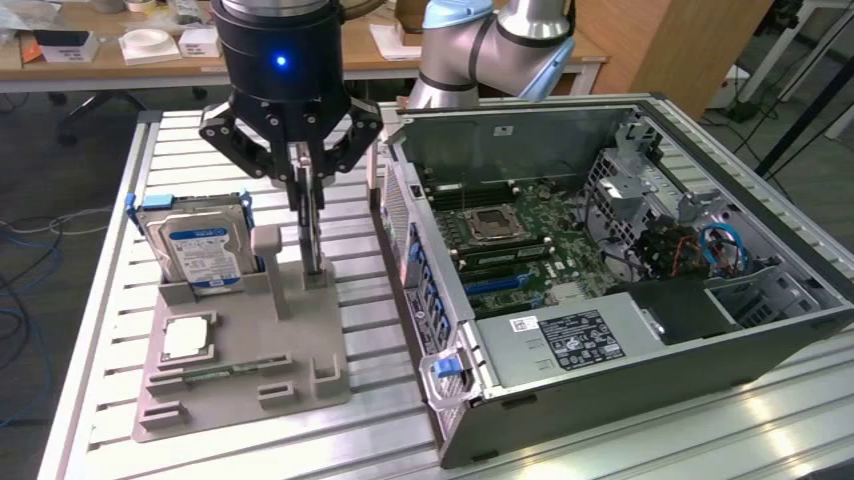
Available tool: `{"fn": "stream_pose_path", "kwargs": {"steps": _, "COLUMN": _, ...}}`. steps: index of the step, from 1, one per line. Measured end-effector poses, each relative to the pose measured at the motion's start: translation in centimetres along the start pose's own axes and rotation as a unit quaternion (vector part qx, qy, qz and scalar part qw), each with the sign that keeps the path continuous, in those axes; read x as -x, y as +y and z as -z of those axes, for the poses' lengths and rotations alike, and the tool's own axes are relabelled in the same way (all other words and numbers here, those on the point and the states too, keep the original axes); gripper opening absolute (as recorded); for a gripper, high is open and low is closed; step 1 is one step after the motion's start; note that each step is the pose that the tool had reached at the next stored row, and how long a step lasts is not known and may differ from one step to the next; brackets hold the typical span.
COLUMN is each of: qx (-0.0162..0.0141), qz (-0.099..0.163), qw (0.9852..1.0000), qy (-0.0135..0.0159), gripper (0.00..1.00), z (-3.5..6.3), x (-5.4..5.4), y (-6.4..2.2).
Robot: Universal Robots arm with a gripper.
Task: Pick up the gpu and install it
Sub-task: 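Pick up the gpu and move the gpu toward the slot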
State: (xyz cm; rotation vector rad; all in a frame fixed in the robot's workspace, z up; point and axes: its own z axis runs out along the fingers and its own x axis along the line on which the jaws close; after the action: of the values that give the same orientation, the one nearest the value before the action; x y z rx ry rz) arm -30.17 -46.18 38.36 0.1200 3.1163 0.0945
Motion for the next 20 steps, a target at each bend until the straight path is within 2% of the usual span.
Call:
{"fn": "stream_pose_path", "kwargs": {"steps": 12, "qx": -0.0096, "qz": 0.0, "qw": 1.0, "qy": 0.0018, "gripper": 0.26, "z": 0.83, "x": -0.01, "y": 0.38}}
{"fn": "stream_pose_path", "kwargs": {"steps": 20, "qx": -0.0109, "qz": 0.0, "qw": 0.9999, "qy": 0.0021, "gripper": 0.26, "z": 0.98, "x": -0.01, "y": 0.42}}
